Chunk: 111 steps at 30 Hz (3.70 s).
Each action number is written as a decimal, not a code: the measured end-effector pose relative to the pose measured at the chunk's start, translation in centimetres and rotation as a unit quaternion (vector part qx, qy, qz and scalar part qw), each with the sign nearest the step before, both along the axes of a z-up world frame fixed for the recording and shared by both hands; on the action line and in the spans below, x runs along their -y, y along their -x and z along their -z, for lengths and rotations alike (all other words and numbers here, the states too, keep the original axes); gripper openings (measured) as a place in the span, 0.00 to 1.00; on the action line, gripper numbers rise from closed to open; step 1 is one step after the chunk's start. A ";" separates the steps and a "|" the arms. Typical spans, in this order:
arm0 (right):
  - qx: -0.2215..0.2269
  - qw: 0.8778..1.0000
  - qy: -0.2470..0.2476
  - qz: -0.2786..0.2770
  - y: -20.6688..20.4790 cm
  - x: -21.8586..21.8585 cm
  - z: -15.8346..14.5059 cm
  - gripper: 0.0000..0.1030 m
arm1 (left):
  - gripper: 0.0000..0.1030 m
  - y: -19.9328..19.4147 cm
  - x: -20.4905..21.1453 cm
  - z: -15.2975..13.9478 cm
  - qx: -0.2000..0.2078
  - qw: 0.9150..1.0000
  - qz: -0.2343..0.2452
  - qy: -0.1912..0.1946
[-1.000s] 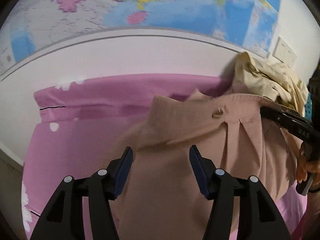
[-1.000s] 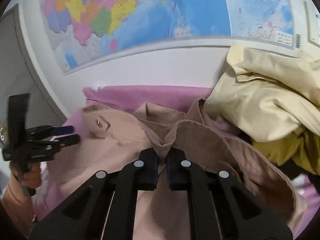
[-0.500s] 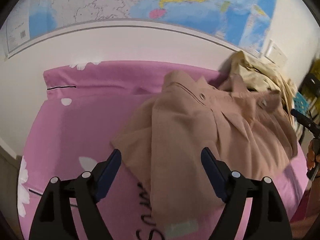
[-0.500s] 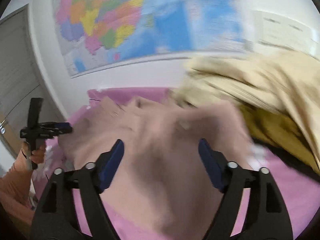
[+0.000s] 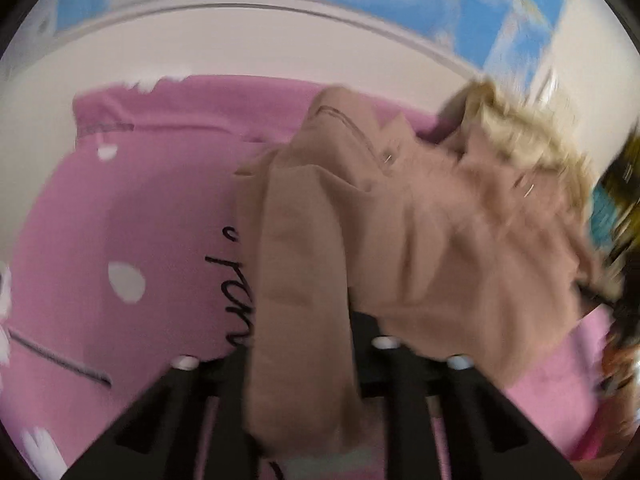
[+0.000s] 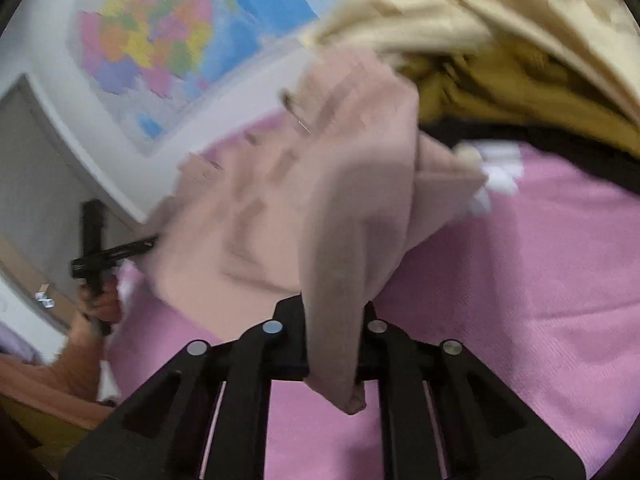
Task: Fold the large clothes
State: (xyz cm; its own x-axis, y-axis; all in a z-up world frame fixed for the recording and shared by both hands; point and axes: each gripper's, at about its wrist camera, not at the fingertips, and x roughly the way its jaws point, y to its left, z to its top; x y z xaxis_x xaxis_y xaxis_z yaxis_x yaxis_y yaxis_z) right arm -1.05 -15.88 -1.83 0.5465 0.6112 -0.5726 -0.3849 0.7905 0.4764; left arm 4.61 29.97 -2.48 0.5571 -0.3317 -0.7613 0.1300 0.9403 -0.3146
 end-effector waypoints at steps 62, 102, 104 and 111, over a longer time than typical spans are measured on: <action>0.057 0.984 0.148 0.076 -2.6 -3.3 -3.5 0.50 | 0.44 2.3 3.0 -5.3 0.112 0.980 -0.042 -0.160; 0.068 0.986 0.106 0.108 8.6 2.7 -4.5 0.57 | 0.64 9.3 -0.8 -1.7 0.095 0.986 -0.058 -0.126; 0.069 0.990 0.111 0.053 8.1 -0.5 -4.0 0.58 | 0.64 9.5 -0.8 -1.0 0.080 0.989 -0.048 -0.116; 0.033 0.989 0.135 -0.041 6.3 -7.7 0.2 0.57 | 0.50 9.5 -0.5 1.7 0.043 0.994 -0.019 -0.097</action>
State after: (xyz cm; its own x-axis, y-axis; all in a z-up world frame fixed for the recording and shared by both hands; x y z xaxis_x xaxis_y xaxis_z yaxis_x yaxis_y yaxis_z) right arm -7.31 -8.15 -2.04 0.5434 0.4837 -0.6861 -0.4754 0.8509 0.2234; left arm -4.84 30.47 -4.22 0.6317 -0.1608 -0.7583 0.1113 0.9869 -0.1166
